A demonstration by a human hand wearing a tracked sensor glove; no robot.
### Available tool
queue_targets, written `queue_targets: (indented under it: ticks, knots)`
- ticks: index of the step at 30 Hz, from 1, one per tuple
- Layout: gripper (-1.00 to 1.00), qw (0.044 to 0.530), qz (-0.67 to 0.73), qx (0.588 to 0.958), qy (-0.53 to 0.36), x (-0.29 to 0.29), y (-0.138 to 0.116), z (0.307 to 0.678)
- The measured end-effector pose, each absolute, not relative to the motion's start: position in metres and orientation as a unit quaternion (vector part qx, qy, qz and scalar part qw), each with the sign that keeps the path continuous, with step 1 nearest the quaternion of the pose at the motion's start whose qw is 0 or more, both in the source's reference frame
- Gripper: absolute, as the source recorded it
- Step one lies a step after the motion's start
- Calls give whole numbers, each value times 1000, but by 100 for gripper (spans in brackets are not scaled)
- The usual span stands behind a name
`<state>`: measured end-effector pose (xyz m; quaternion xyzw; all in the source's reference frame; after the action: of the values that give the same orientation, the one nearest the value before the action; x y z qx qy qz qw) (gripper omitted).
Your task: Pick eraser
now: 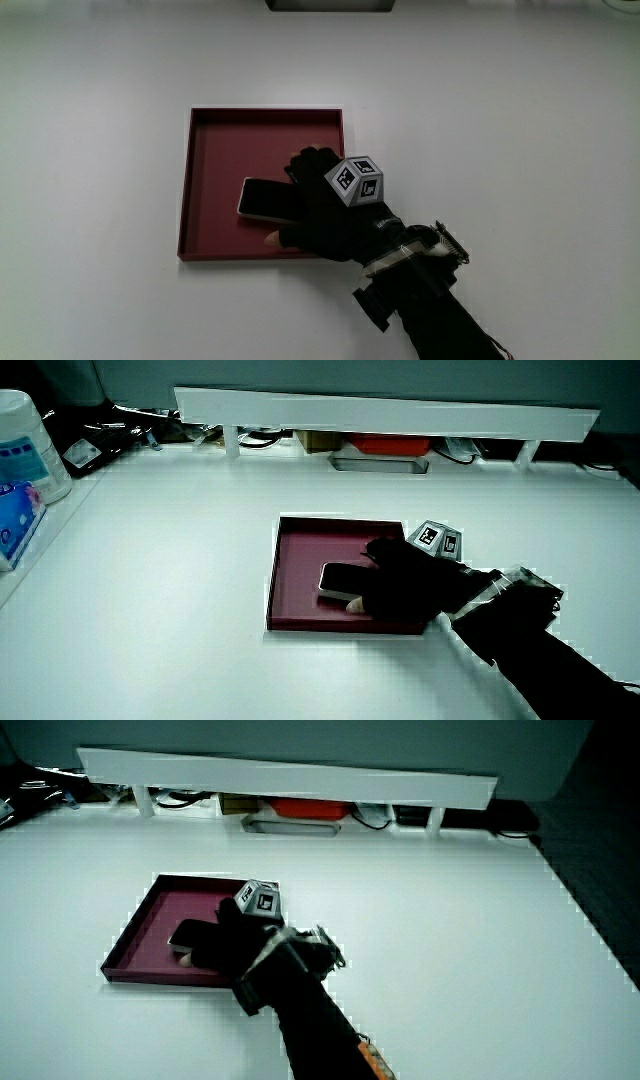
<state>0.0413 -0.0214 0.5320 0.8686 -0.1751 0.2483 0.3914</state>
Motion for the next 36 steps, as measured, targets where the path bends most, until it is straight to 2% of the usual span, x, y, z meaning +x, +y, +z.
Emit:
queue_targets:
  ticks: [5,9,22,27,36]
  knots:
    - [0,393,244,869,-175,41,-19,538]
    - [0,368,247,878,-181,41,-18,536]
    - [72,313,247,897,-190,39,-13,532]
    - [100,310,254,896,-194,37,-10,531]
    - [100,307,257,891,-213,36,-6,516]
